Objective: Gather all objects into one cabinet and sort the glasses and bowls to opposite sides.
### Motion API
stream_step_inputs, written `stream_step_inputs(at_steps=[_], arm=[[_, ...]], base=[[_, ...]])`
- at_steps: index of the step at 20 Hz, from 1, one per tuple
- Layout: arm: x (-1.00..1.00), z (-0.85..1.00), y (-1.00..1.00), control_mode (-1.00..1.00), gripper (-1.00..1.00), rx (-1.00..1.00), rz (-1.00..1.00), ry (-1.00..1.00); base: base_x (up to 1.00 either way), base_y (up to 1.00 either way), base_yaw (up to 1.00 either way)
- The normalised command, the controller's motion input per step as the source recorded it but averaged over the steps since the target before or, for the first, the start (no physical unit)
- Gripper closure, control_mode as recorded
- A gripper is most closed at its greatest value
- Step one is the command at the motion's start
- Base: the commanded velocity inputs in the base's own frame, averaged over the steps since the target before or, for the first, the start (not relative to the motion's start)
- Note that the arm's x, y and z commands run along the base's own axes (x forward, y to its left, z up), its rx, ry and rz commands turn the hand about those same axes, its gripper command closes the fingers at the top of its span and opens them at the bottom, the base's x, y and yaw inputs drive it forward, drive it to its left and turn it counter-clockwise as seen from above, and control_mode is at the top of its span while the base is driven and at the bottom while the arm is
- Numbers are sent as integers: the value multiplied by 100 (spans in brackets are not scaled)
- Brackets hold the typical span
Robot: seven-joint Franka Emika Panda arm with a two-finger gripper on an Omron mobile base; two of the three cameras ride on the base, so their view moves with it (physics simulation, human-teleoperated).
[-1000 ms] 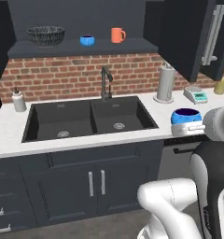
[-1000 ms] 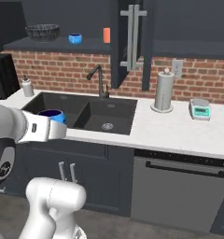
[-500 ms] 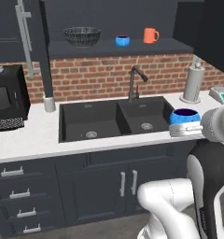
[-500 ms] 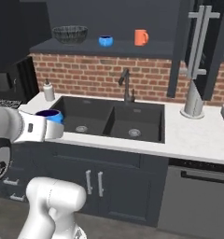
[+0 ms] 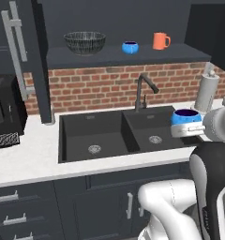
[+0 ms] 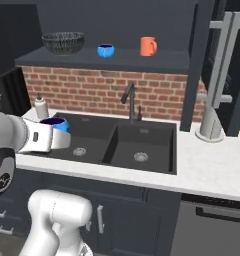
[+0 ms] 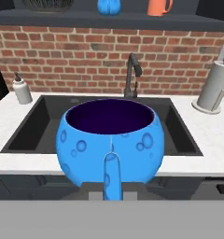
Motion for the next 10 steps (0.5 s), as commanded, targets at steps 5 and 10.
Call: stream_step_inputs(at_steps=[5,10], arm=[[0,0,0,100,100,0,0,0],[0,0,0,100,100,0,0,0]], base=[[47,-1,0],[34,-14,0]])
